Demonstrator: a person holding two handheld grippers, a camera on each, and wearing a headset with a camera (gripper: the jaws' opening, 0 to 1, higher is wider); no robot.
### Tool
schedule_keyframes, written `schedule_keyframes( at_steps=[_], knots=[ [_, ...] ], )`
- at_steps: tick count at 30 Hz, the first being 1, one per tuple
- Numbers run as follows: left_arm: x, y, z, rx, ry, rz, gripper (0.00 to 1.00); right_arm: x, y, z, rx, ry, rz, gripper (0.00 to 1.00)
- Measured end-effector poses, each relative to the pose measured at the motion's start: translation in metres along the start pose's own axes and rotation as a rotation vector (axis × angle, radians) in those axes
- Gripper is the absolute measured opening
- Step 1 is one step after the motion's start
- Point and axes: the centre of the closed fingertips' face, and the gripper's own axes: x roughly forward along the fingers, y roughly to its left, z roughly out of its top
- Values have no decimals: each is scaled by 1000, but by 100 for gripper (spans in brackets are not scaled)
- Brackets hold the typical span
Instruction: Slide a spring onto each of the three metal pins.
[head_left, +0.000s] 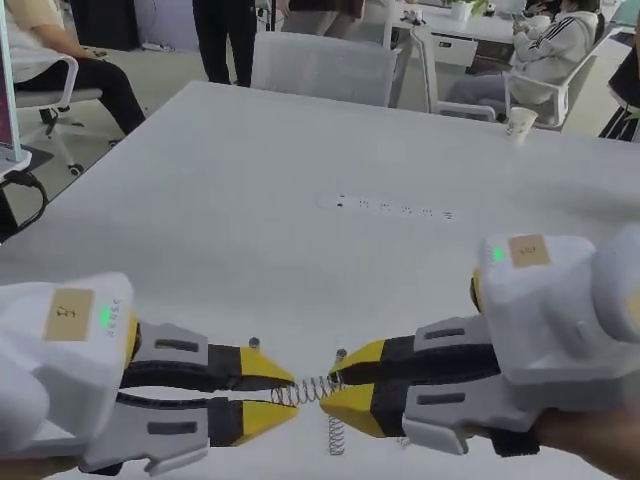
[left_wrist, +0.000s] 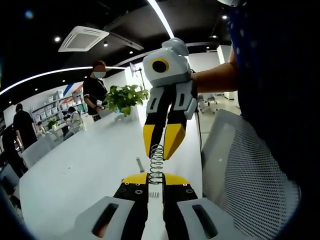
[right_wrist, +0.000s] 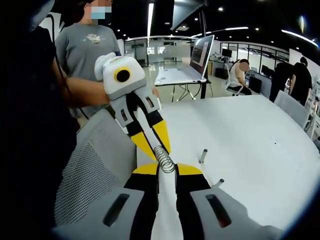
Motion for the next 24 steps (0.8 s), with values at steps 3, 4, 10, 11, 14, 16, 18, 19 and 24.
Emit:
schedule_keyframes(
  at_steps=[3, 4, 10, 11, 14, 16, 18, 19, 24],
  knots=[
    [1, 0, -1, -8, -5, -1, 2, 0, 2, 4, -22, 22, -5, 9],
    [1, 0, -1, -11, -7, -1, 2, 0, 2, 4, -33, 37, -7, 9],
    [4, -2, -1, -11, -12, -4, 2, -1, 7, 10, -100, 106, 3, 8],
    [5, -2, 0, -11, -15, -3, 2, -1, 8, 13, -135, 126, 7, 8],
    [6, -2, 1, -11, -24, -4, 2, -1, 13, 17, -166, 164, 25, 8],
    [7, -2, 3, -12, -34, -2, 2, 0, 15, 21, -201, 186, 25, 8],
    [8, -2, 3, -10, -30, -1, 2, -1, 13, 17, -246, 244, 23, 9],
    [8, -2, 3, -11, -32, 0, 2, 0, 14, 14, -285, 270, 35, 9],
    [9, -4, 4, -19, -44, -3, 2, 4, 16, 14, -301, 297, 51, 11]
  ],
)
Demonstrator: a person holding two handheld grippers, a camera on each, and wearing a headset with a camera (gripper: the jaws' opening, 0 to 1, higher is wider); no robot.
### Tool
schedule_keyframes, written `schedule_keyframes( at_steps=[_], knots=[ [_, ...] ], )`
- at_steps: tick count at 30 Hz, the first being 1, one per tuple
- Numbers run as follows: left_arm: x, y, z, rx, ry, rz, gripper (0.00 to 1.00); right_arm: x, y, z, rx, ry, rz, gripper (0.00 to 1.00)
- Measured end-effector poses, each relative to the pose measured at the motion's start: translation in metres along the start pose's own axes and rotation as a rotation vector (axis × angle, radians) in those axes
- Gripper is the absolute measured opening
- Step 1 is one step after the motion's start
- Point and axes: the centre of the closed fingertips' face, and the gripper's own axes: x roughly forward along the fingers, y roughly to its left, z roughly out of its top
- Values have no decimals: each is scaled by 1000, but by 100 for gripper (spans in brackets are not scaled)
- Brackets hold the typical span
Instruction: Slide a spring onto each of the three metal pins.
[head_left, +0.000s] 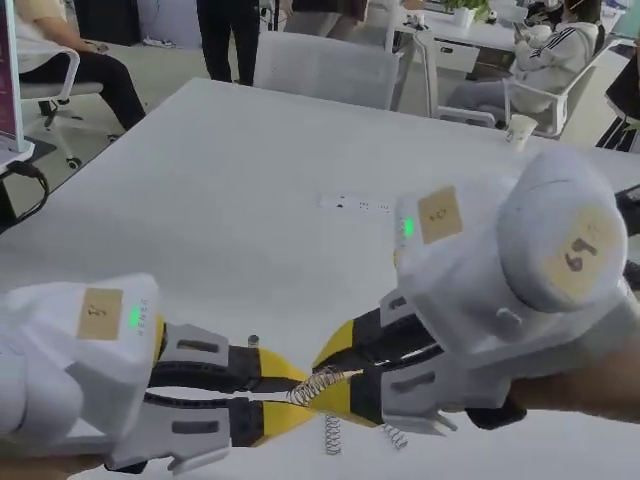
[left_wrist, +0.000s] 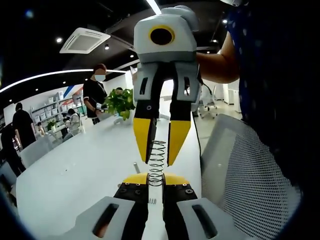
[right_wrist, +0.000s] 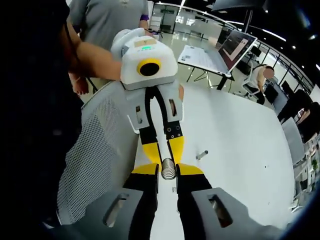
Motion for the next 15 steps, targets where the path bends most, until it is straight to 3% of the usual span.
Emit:
schedule_keyframes(
  at_steps=[8, 10, 15],
  knots=[
    [-1, 2, 2, -10, -15, 10, 2, 2, -2, -3, -19, 19, 17, 9],
    [-1, 3, 7, -46, -54, 8, 2, 2, -1, -3, -22, 21, 28, 10],
    [-1, 3, 7, -36, -47, 10, 2, 2, -3, -4, -35, 30, 33, 9]
  ],
)
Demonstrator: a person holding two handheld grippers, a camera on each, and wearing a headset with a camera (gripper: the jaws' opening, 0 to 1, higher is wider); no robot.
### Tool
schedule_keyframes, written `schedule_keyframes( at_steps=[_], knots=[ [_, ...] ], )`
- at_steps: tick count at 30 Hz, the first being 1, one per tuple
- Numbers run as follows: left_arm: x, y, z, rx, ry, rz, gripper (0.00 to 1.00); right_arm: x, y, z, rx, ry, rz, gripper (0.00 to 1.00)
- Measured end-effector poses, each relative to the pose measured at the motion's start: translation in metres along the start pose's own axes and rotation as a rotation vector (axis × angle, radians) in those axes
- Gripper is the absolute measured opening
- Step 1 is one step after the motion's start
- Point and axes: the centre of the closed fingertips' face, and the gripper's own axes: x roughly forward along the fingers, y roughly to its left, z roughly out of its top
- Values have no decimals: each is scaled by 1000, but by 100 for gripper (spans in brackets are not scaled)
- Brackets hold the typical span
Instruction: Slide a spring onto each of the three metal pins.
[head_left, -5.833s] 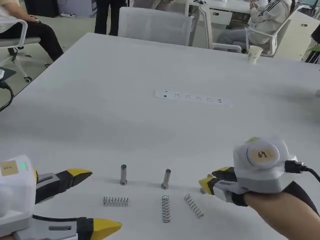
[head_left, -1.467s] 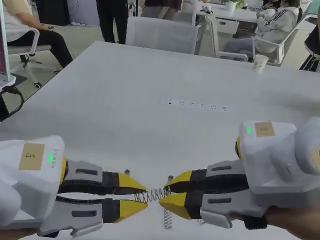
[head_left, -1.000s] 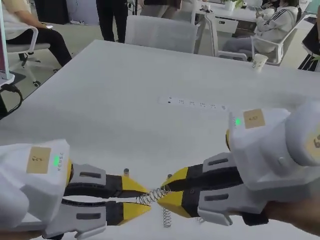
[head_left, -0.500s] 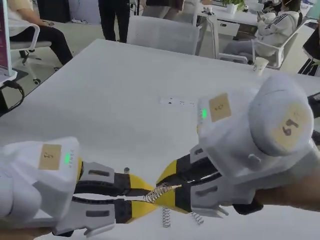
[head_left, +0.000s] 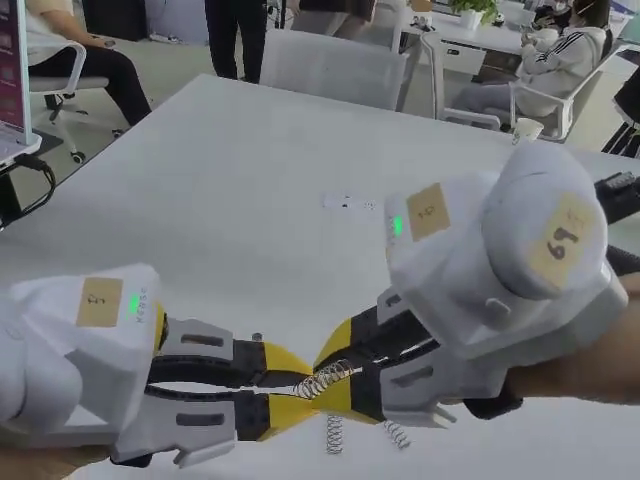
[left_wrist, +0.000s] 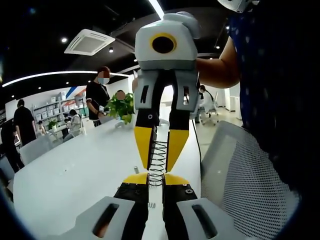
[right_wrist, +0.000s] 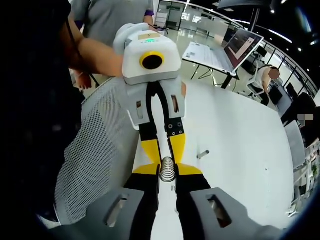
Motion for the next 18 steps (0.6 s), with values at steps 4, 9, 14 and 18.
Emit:
schedule_keyframes(
  at_steps=[4, 9, 14, 18],
  knots=[
    [1, 0, 1, -6, -6, 0, 2, 0, -2, 0, -3, 7, 5, 9],
    [3, -1, 1, 11, 3, -10, 2, 0, -1, -1, 12, 41, 27, 9],
    [4, 1, 2, 18, -2, -5, 2, -1, -4, -2, 19, 92, 46, 8],
    [5, 4, 2, 1, -1, 4, 3, -1, -6, -1, 7, 114, 51, 8]
  ],
)
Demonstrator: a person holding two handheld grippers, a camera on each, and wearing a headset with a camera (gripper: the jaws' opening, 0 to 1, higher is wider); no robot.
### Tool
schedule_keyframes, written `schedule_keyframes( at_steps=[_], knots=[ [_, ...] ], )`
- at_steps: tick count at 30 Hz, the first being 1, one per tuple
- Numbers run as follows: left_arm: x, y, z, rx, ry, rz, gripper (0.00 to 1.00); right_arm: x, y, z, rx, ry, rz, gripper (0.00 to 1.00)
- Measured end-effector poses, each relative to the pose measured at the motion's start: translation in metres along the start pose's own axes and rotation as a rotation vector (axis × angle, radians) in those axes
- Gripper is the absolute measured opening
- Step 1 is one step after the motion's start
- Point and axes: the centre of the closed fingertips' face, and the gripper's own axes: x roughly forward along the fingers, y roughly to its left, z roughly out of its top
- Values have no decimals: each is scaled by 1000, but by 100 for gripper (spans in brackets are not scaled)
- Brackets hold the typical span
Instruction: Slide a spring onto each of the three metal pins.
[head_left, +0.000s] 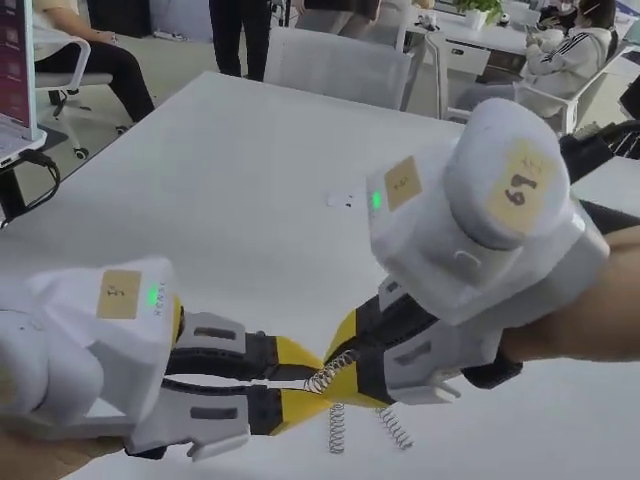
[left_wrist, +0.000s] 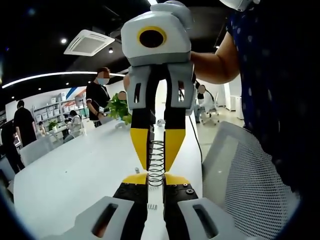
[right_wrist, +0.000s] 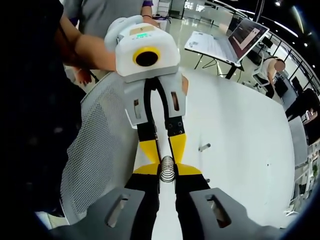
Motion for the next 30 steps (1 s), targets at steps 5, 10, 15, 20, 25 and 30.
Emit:
schedule_keyframes(
  at_steps=[5, 10, 15, 20, 25, 30],
  knots=[
    [1, 2, -2, -7, 4, 11, 7, 2, 0, -2, -6, 26, 15, 8],
    [2, 3, -2, -26, 1, 11, 12, 3, -2, -3, -4, 33, 16, 8],
    [-3, 5, -5, -39, 6, 15, 14, 0, -7, -6, -3, 44, 5, 8],
    [-14, 15, -6, -61, 4, 53, 19, -8, -16, -10, 13, 45, -18, 8],
    [-26, 22, -11, -105, 2, 96, 28, -15, -23, -16, 26, 50, -46, 8],
    [-37, 26, -16, -124, 8, 143, 37, -22, -33, -24, 43, 57, -70, 8]
  ],
)
